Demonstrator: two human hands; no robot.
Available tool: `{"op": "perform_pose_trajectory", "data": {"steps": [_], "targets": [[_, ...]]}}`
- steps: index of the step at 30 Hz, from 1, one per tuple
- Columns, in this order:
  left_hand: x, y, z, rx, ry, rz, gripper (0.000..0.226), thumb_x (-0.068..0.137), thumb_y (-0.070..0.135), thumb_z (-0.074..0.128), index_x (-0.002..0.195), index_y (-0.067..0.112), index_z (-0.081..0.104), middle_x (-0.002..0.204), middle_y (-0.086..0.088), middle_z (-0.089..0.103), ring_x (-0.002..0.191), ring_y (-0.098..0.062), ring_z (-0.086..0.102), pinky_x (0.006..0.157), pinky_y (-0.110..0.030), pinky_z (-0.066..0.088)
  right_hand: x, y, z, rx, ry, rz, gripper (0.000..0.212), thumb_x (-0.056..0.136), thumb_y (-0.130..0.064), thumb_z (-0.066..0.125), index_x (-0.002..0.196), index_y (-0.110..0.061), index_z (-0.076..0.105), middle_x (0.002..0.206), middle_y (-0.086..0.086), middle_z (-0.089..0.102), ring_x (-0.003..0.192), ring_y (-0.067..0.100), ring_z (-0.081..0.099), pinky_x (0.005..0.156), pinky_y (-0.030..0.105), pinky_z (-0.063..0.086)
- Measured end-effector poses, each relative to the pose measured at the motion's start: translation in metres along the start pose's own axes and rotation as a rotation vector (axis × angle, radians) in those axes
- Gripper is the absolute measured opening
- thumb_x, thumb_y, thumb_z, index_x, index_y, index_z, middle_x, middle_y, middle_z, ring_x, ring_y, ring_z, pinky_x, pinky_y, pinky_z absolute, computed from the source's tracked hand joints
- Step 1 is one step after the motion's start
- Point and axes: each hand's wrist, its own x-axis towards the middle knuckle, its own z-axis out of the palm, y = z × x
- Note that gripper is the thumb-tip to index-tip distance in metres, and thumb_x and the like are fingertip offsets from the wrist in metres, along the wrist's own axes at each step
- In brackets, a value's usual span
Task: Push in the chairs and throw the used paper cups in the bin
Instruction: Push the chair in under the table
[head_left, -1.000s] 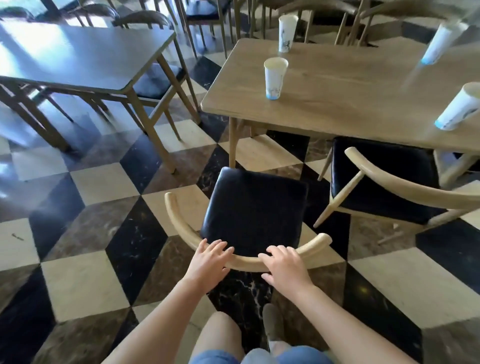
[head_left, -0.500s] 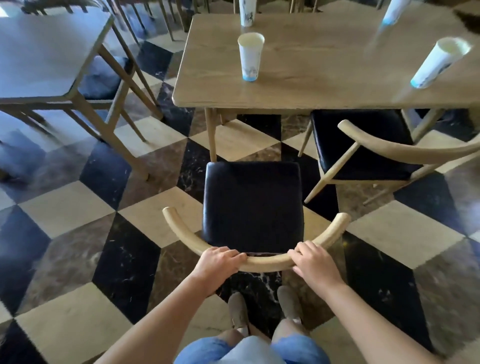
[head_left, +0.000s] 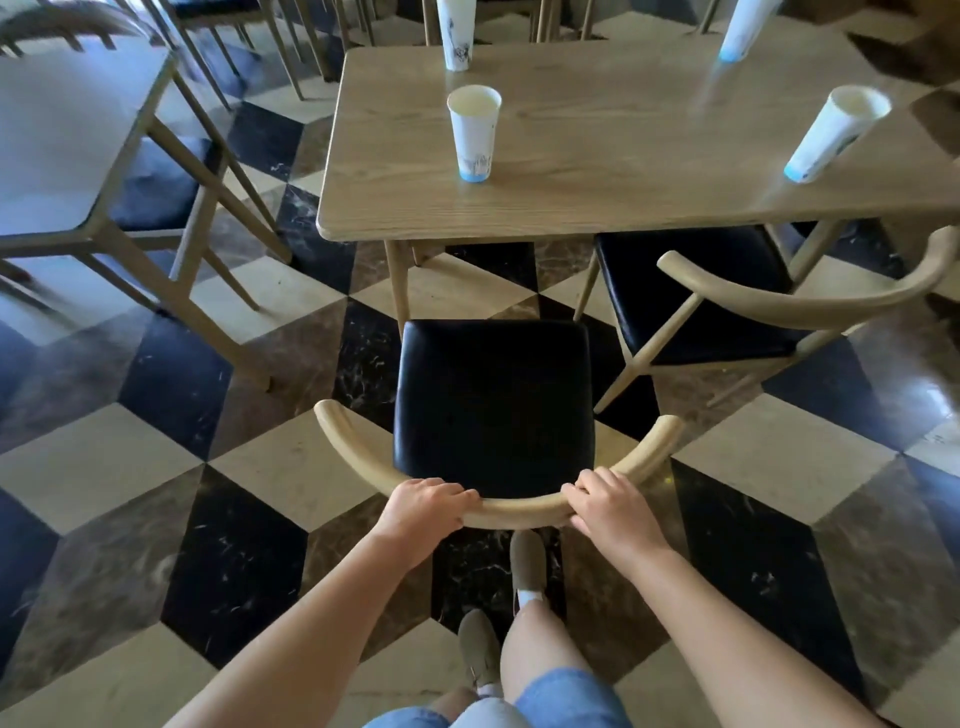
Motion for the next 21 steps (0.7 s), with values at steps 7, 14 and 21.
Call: {"op": "perform_pose_trajectory", "data": {"steps": [7, 14, 21], "targets": [[0.039, -0.018, -0.014, -0.004, -0.02, -0.029, 0.037, 0.087, 0.021, 0.061, 0.123, 0.023, 0.056, 0.112, 0.004, 0.066, 0.104, -0.019, 0.061, 0.091, -0.034, 0.046, 0.04, 0.017, -0.004, -0.006, -0.013, 0.022, 0.04, 0.046, -0.015, 0.092, 0.078, -0.01, 0.069, 0.067, 0.007, 0.062, 0.062, 0.024, 0.06, 0.057, 0.036, 0.056], [0.092, -0.034, -0.023, 0.004, -0.017, -0.113, 0.031, 0.093, 0.023, 0.05, 0.124, 0.024, 0.051, 0.115, 0.006, 0.064, 0.108, -0.017, 0.057, 0.094, -0.031, 0.041, 0.092, 0.051, -0.018, -0.038, -0.067, -0.004, 0.038, 0.052, -0.015, 0.09, 0.082, -0.011, 0.068, 0.072, 0.008, 0.063, 0.068, 0.026, 0.062, 0.06, 0.038, 0.056], [0.144, -0.047, -0.032, -0.052, -0.008, -0.126, 0.033, 0.092, 0.027, 0.05, 0.125, 0.023, 0.051, 0.112, 0.006, 0.064, 0.107, -0.016, 0.057, 0.093, -0.031, 0.041, 0.139, 0.095, -0.031, -0.053, -0.081, -0.046, 0.039, 0.049, -0.014, 0.092, 0.078, -0.011, 0.066, 0.068, 0.006, 0.061, 0.064, 0.024, 0.06, 0.057, 0.037, 0.054]]}}
